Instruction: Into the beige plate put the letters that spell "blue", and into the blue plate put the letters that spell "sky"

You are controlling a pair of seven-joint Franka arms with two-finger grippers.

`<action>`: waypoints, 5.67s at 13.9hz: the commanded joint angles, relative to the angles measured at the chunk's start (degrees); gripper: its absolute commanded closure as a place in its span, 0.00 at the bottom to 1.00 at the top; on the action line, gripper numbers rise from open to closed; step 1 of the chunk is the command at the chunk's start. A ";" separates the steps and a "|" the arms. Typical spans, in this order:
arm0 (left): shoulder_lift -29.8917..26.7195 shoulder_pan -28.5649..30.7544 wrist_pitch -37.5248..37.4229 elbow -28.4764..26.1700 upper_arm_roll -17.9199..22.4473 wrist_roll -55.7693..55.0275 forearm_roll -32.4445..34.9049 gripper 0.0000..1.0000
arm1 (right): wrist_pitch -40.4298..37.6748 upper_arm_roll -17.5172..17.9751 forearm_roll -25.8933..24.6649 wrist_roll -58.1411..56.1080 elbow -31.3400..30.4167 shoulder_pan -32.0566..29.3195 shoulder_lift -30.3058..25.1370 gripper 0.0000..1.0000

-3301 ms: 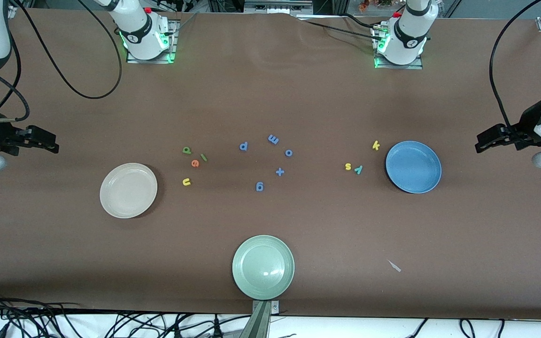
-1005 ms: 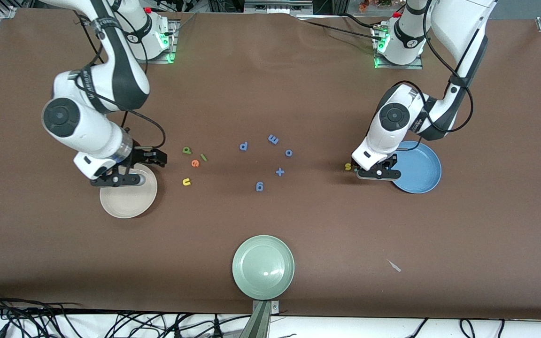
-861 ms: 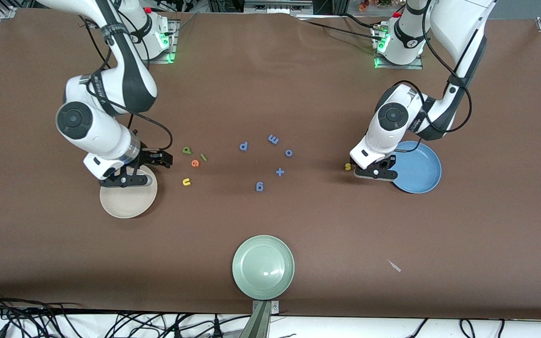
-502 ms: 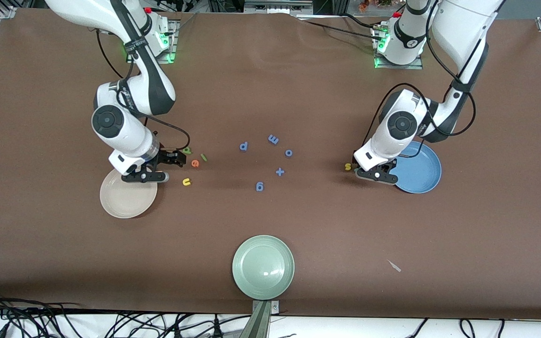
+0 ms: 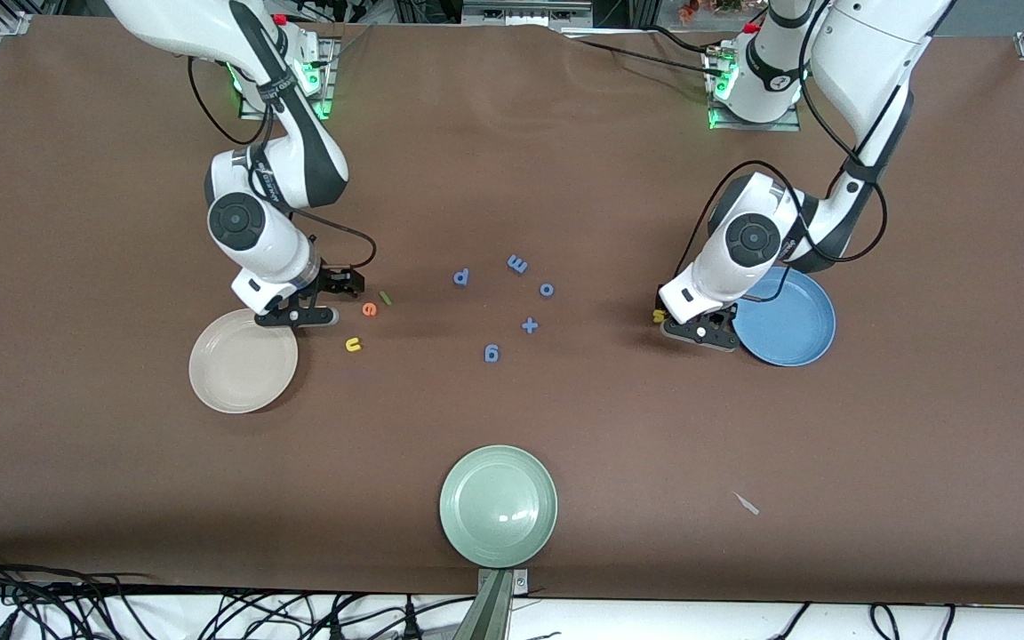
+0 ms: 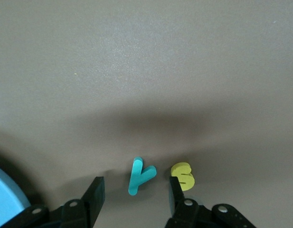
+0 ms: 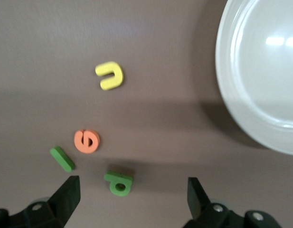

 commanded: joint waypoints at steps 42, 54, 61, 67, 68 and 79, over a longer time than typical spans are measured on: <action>-3.50 4.93 -4.34 1.98 -0.48 3.62 -1.23 0.93 | -12.03 -13.25 0.69 -25.51 15.05 -2.58 4.90 0.70; -7.82 19.43 -1.91 -7.32 -0.66 16.19 -1.06 0.87 | -12.29 -4.83 1.74 -9.74 23.66 -2.32 9.91 0.34; -7.64 21.02 4.43 -10.24 -0.74 15.84 -0.97 0.26 | -5.53 0.45 1.83 -0.74 29.66 -1.63 19.32 0.25; -7.38 20.49 -1.73 -4.96 -8.11 3.58 -1.33 0.01 | -4.99 0.64 2.36 -0.74 25.01 -1.45 19.07 0.25; -7.21 20.23 -1.55 -4.44 -9.34 2.15 -1.15 0.00 | -5.08 0.64 2.36 -1.00 23.78 -1.45 18.11 0.25; 0.35 6.61 -0.85 0.67 -10.41 -20.44 -1.06 0.36 | -4.99 0.64 2.36 -1.71 18.93 -1.45 15.46 0.45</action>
